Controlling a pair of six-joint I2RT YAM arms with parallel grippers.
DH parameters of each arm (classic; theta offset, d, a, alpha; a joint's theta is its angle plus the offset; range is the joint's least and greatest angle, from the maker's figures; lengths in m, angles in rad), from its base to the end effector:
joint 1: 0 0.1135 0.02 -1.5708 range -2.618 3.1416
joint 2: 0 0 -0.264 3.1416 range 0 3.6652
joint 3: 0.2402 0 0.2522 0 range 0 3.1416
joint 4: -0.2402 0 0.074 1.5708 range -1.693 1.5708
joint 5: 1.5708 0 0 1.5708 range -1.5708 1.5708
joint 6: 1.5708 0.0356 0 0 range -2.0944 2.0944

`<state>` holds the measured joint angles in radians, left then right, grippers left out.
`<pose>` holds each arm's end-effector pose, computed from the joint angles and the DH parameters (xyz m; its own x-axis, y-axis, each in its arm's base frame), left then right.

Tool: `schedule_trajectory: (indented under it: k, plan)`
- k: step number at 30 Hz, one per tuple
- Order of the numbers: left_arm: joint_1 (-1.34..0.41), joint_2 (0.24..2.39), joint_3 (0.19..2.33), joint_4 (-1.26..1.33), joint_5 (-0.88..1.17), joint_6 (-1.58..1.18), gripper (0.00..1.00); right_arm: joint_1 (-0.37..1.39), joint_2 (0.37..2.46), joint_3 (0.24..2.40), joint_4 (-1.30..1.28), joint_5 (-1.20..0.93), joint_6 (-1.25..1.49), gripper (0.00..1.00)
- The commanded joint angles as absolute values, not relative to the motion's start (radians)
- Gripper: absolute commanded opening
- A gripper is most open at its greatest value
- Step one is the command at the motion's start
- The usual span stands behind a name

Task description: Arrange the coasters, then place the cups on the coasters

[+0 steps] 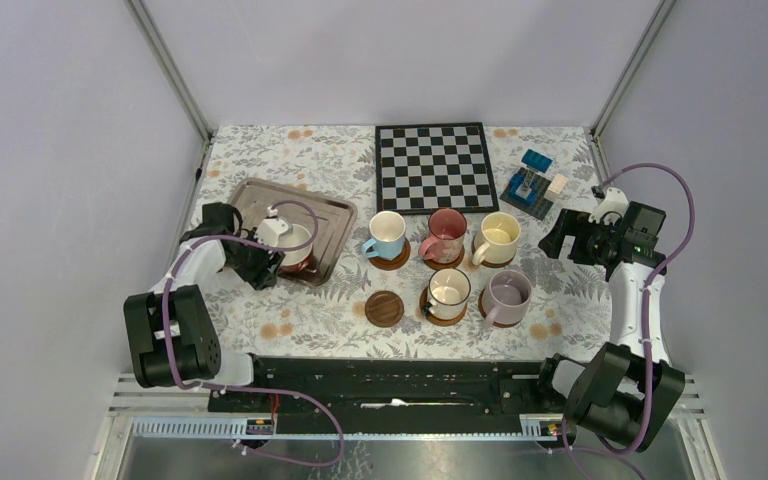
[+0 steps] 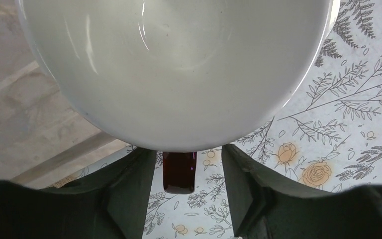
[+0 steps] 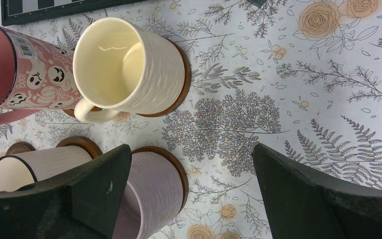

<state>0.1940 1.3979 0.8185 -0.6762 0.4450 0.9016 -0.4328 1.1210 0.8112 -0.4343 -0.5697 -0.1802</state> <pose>0.2437 0.0323 0.1887 -0.6125 0.6011 -0.5133 0.7050 0.7091 -0.0107 0.2198 -0.0804 0.2633 -0.6036 0.1127 -0.7893 -0.1171 0.9667 0.2276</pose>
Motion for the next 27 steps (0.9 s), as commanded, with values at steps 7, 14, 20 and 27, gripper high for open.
schedule_trajectory:
  k: [7,14,20,27]
  plan:
    - [0.199,1.386,0.772,-0.505,0.504,0.831,0.55,-0.428,1.106,0.822,-0.436,-0.591,-0.194,0.98]
    - [0.199,1.429,0.778,-0.456,0.53,0.788,0.37,-0.428,1.101,0.822,-0.436,-0.589,-0.195,0.98]
    - [0.198,1.393,0.751,-0.445,0.554,0.778,0.0,-0.428,1.101,0.818,-0.436,-0.586,-0.195,0.98]
    - [0.215,1.248,0.75,-0.424,0.628,0.659,0.0,-0.428,1.104,0.821,-0.434,-0.589,-0.193,0.98]
